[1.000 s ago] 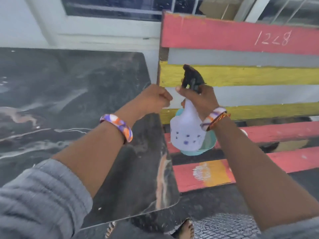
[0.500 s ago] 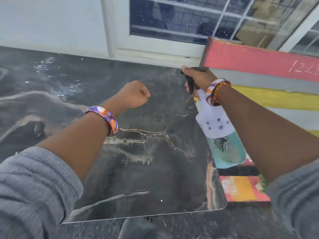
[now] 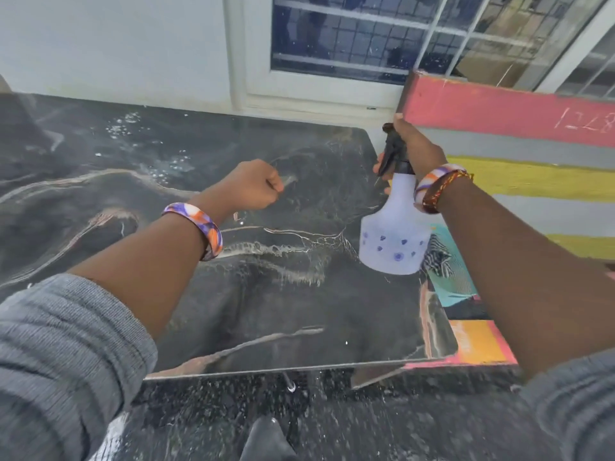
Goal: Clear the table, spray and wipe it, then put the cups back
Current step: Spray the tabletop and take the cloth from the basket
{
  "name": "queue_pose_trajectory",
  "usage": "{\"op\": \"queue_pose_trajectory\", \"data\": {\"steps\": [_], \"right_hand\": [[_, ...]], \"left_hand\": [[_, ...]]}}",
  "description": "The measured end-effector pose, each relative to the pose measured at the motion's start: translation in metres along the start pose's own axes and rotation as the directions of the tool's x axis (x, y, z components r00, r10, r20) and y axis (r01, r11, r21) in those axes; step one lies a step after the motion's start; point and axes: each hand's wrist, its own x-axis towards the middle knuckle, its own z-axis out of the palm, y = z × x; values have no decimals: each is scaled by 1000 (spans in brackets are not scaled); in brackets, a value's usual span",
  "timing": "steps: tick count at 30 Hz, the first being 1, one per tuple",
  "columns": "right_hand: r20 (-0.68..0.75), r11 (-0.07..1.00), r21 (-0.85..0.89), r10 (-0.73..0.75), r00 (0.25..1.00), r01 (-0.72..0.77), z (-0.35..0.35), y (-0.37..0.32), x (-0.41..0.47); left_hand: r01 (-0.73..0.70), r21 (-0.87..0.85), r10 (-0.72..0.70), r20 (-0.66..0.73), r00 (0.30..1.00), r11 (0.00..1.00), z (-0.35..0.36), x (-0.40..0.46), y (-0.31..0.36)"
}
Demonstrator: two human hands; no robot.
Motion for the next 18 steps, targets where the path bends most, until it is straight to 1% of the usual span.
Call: {"op": "queue_pose_trajectory", "data": {"steps": [2, 4, 6, 7, 8, 10, 11, 13, 15, 18], "right_hand": [[78, 996, 85, -25, 997, 18, -1, 3, -16], [167, 990, 131, -73, 983, 51, 3, 2, -37], [215, 981, 175, -126, 968, 89, 10, -1, -58], [222, 981, 164, -135, 966, 99, 13, -4, -69], [215, 987, 121, -128, 968, 103, 17, -5, -83], [172, 995, -61, -71, 983, 83, 26, 0, -112], [153, 984, -167, -34, 988, 60, 30, 7, -124], [98, 949, -315, 6, 995, 25, 36, 26, -146], [35, 920, -392, 19, 999, -4, 38, 47, -164], [-35, 887, -458, 49, 998, -60, 40, 73, -184]], "left_hand": [[-20, 11, 20, -15, 1000, 1000, -4, -13, -3], [-42, 24, 42, -21, 999, 999, -8, -31, -8], [-57, 36, 58, -21, 998, 998, -13, -51, -13], [-65, 46, 66, -25, 998, 997, -15, -58, -16], [-72, 54, 74, -31, 997, 996, -16, -67, -19], [-87, 70, 89, -34, 995, 994, -18, -83, -23], [-96, 89, 98, -26, 995, 991, -18, -92, -26], [-116, 143, 118, -3, 993, 983, -20, -105, -32], [-129, 192, 127, 21, 992, 973, -22, -117, -42], [-140, 247, 128, 61, 990, 959, -29, -128, -60]]}}
